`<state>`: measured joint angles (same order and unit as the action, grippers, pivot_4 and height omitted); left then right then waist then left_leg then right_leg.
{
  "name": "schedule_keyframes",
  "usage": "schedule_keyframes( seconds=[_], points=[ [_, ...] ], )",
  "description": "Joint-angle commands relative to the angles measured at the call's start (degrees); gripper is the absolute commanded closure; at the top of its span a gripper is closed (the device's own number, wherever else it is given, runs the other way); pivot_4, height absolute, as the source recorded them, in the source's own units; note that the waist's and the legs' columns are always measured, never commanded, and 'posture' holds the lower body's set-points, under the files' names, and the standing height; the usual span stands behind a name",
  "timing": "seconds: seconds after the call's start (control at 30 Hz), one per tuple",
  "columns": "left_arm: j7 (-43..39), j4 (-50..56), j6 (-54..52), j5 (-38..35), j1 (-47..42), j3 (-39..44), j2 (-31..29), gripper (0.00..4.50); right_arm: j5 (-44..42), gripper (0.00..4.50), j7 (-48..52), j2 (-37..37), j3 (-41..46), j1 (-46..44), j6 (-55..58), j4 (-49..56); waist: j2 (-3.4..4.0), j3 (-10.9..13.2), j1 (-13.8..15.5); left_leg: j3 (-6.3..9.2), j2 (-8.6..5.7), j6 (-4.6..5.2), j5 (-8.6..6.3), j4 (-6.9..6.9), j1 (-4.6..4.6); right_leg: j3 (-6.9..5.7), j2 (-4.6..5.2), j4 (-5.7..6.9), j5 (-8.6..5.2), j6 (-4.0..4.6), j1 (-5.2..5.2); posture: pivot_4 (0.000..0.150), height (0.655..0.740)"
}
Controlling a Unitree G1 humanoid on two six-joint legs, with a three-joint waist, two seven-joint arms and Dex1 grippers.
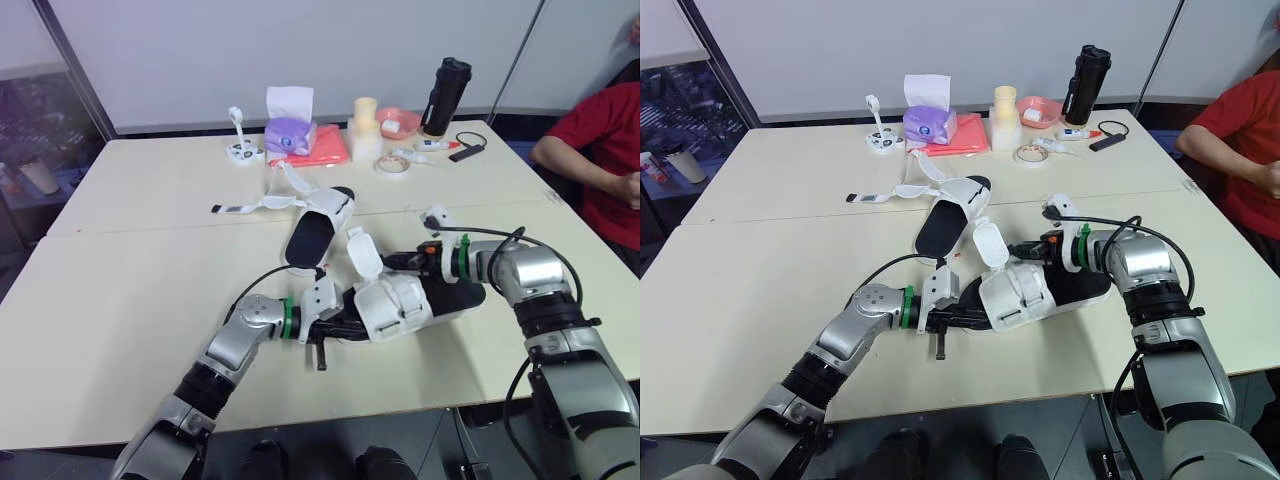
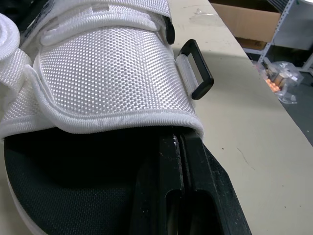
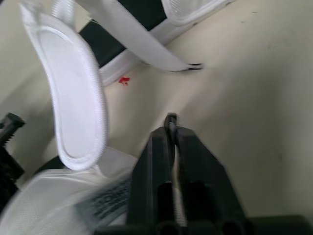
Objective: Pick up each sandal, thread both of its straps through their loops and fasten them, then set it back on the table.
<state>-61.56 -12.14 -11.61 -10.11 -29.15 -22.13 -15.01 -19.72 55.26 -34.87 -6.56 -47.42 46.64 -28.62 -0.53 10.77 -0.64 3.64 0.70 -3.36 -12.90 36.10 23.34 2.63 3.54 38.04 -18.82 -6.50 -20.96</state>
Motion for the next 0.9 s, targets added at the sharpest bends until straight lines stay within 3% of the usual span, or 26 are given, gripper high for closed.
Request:
schedule_keyframes(
  seconds=[0.03, 0.17, 0.2, 0.57, 0.9],
  points=[
    [1.1, -1.8, -1.2, 2.2, 1.4, -1.0, -0.5, 4.50, -0.5, 2.45, 0.4, -0.5, 2.3, -0.5, 0.9, 0.7, 0.01, 0.0, 0.0, 0.00, 0.00, 0.00, 0.00, -0.01, 0.03, 0.00, 0.00, 0.00, 0.00, 0.00, -0.04, 0.150, 0.7400],
    [1.0, -1.8, -0.9, 2.3, 1.1, -0.6, -0.9, 4.50, -1.1, 0.37, -0.7, -1.0, 6.2, -1.0, 1.0, -0.1, 0.01, 0.0, 0.0, -0.01, 0.00, 0.00, 0.00, -0.06, 0.06, 0.00, 0.01, -0.02, 0.00, 0.00, -0.07, 0.150, 0.7400],
    [1.7, -2.0, -0.4, 2.5, 0.8, 0.0, -1.1, 4.50, -1.6, 0.05, -0.4, -1.6, 7.3, -1.0, 1.5, -0.1, 0.01, 0.0, 0.0, -0.01, 0.00, 0.00, 0.00, -0.05, 0.06, 0.00, 0.01, -0.02, 0.00, 0.00, -0.07, 0.150, 0.7400],
    [13.3, -14.0, 11.5, 7.7, -6.2, 3.8, 0.8, 4.50, -6.0, 0.05, 5.7, -6.8, 12.9, 4.0, 3.3, 3.4, 0.01, 0.0, -0.3, -0.04, 0.00, 0.00, 0.00, -0.06, 0.06, 0.03, 0.00, 0.00, 0.00, -0.01, -0.12, 0.150, 0.7400],
    [11.3, -14.8, 13.1, 6.6, -6.0, 4.2, 1.0, 4.50, -9.9, 0.05, 4.4, -4.7, 16.2, 0.0, 6.0, 2.8, 0.03, 0.0, -0.4, -0.08, 0.00, 0.00, 0.00, -0.10, 0.10, 0.07, -0.01, 0.03, 0.00, -0.01, -0.24, 0.150, 0.7400]
  ],
)
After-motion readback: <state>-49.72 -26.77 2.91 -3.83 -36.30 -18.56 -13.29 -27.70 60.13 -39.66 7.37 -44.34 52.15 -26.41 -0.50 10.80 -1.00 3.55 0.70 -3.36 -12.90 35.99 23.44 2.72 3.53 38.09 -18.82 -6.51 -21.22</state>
